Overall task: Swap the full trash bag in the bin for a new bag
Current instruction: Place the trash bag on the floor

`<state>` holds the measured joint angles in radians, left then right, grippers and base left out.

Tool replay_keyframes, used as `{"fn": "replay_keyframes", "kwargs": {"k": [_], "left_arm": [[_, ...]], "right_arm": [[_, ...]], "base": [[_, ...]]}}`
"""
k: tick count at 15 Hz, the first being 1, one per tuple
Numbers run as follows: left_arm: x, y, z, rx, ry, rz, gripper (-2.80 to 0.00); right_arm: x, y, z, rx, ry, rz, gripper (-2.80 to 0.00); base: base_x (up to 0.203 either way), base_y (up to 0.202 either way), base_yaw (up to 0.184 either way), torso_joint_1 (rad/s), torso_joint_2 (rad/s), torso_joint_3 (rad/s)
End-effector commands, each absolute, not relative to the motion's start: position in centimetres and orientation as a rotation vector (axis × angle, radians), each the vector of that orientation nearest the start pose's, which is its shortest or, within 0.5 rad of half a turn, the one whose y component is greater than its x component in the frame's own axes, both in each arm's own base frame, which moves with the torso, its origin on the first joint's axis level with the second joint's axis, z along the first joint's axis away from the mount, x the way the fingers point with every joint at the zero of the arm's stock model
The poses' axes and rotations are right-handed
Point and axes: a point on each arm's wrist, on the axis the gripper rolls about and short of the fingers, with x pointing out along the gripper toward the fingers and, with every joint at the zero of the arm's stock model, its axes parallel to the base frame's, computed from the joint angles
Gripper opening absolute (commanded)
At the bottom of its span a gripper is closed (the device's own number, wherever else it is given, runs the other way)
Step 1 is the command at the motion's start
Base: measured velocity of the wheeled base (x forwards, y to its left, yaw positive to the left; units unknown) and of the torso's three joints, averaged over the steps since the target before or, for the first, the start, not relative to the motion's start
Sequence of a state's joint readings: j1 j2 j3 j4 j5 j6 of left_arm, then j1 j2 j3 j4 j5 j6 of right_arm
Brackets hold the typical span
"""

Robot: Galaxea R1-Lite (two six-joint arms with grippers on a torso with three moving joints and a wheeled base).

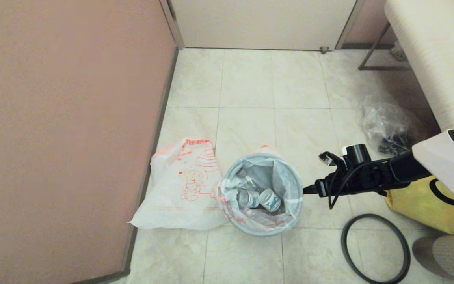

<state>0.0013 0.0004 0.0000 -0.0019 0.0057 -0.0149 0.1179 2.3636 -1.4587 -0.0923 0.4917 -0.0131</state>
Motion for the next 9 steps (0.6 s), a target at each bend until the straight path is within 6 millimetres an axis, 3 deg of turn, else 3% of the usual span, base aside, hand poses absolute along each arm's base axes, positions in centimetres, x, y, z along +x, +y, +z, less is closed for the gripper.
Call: {"fn": "replay_keyframes", "kwargs": {"k": [1,9], "left_arm": [[-2.3,0.0,7.6,-0.015,-0.003,0.009,-2.80],[-2.3,0.0,7.6,-0.015,-0.003,0.008,-2.80]], "right_arm": [[44.7,6.8,4.8,0.138,0.798,0.591,0.00],[45.5,9.5,3.4,0.031,0.755,0.488,0.00]], "base": [[0.000,0.000,0.000,0.000,0.00,0.000],[0.000,0.000,0.000,0.000,0.00,0.000]]}}
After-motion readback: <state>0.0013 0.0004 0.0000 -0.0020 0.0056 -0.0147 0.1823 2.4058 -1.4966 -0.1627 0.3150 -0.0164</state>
